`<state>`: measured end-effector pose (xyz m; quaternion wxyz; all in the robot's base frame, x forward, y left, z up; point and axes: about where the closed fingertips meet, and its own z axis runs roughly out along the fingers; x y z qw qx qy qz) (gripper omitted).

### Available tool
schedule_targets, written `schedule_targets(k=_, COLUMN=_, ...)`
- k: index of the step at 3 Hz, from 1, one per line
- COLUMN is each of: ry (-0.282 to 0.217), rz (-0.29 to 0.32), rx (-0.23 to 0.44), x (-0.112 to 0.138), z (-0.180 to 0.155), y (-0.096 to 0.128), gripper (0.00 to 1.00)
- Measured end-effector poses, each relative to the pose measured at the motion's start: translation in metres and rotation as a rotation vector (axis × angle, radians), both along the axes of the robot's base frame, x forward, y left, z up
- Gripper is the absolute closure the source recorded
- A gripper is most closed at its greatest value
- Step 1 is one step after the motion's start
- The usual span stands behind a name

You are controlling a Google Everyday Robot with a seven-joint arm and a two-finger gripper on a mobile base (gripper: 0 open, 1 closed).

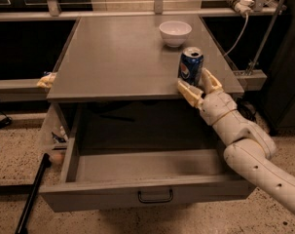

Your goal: Pick pepsi can from top drawer and place on counter

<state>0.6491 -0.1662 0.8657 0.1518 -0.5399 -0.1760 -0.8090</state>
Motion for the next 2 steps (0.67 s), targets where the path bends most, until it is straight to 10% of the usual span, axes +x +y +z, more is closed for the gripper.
schedule_targets(k=2, ry=0.000, rz=0.000, rx=0.000, x=0.0000, z=0.0000, y=0.0000, gripper=0.00)
